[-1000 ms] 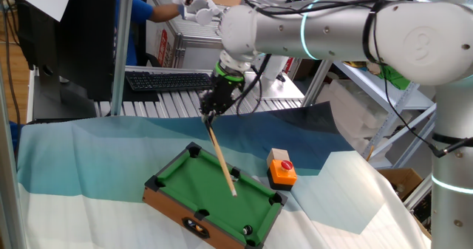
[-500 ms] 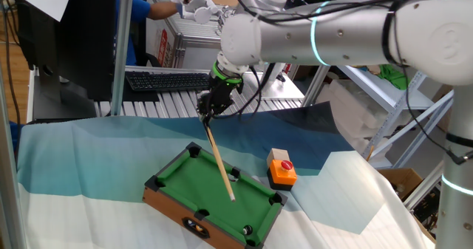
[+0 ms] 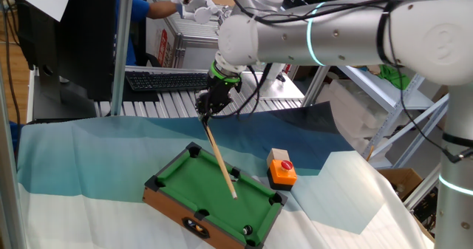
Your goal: Hit the pool ball
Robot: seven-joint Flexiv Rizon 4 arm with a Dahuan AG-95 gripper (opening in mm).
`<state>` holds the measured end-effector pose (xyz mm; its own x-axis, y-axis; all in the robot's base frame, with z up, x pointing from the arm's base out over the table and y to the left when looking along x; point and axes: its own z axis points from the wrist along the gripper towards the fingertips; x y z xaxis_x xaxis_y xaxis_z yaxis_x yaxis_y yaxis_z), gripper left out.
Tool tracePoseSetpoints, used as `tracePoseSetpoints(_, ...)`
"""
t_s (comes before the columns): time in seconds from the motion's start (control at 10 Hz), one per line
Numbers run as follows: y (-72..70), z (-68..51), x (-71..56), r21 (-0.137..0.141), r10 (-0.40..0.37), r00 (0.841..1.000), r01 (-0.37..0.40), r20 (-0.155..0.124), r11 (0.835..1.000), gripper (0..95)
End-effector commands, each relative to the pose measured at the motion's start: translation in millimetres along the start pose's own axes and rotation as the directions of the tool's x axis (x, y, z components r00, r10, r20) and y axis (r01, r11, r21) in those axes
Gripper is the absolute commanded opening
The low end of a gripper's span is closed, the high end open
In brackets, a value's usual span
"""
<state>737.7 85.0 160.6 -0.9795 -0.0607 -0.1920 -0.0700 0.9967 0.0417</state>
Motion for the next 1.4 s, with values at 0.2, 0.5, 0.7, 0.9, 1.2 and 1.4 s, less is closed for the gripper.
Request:
tracePoseSetpoints(0.2, 0.4, 0.2, 0.1, 0.004, -0.004, 1.000, 0.004, 0.002, 1.000, 0.0)
tracePoseSetpoints(0.5, 1.5, 1.2, 1.7, 0.013, -0.012, 1.000, 0.011, 0.005, 1.000, 0.0)
tracePoseSetpoints(0.7, 2.2, 1.7, 2.5, 0.014, -0.013, 1.000, 0.013, 0.001, 1.000, 0.0)
tracePoseSetpoints(0.9, 4.7, 3.4, 5.8, 0.017, -0.011, 1.000, 0.011, -0.007, 1.000, 0.0)
tracePoseSetpoints(1.2, 5.6, 4.7, 7.9, 0.024, -0.031, 1.000, 0.031, 0.003, 0.999, 0.0)
tracePoseSetpoints(1.4, 2.8, 5.9, 7.8, 0.026, -0.035, 0.999, 0.035, -0.002, 0.999, 0.0)
